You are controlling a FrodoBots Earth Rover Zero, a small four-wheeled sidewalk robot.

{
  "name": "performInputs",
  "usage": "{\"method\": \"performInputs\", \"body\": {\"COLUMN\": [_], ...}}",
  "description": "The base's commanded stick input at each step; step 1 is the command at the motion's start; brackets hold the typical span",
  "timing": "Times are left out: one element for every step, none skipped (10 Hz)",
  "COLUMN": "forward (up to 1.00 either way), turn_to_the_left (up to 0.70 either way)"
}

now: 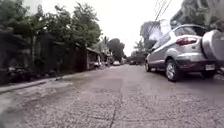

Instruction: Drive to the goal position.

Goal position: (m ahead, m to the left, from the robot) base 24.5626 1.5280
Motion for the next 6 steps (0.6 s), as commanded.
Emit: {"method": "performInputs", "body": {"forward": [1.0,1.0,1.0,1.0,1.0,1.0], "turn_to_the_left": [0.0,0.0,0.0,0.0,0.0,0.0]}}
